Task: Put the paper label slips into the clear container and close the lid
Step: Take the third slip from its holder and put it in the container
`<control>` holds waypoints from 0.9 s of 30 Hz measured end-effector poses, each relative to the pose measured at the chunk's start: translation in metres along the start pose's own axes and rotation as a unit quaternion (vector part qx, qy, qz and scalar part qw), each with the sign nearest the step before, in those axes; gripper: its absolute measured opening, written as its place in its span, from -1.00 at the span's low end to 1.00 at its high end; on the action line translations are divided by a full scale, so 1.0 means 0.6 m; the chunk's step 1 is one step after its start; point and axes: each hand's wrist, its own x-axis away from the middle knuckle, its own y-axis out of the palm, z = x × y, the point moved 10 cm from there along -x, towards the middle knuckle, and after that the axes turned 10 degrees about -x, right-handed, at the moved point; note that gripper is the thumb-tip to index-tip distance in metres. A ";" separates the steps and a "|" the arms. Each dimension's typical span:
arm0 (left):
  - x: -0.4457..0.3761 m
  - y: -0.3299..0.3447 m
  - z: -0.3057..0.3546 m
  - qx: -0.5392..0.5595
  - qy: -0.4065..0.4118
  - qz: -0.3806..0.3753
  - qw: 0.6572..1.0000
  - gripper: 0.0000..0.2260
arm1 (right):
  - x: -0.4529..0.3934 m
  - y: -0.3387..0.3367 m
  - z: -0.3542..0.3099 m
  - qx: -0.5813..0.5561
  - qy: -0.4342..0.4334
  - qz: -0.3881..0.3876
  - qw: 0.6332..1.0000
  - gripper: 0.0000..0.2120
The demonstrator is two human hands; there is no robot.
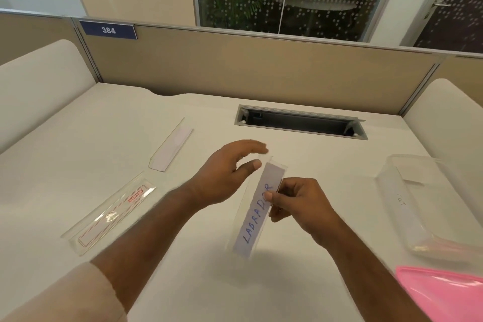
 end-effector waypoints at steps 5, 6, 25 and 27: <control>0.051 -0.012 -0.076 0.112 -0.116 0.128 0.979 -0.63 | 0.013 -0.034 0.023 -0.143 0.004 0.080 0.986 -0.90; 0.070 -0.013 -0.101 0.143 -0.156 0.168 0.963 -0.69 | 0.016 -0.039 0.028 -0.173 0.004 0.095 0.980 -0.90; 0.193 0.085 -0.177 0.483 -0.301 0.165 0.805 -0.68 | 0.031 0.009 0.091 -0.483 0.050 0.145 0.862 -0.84; 0.185 0.081 -0.164 0.481 -0.280 0.146 0.818 -0.70 | 0.034 0.014 0.092 -0.485 0.051 0.141 0.862 -0.82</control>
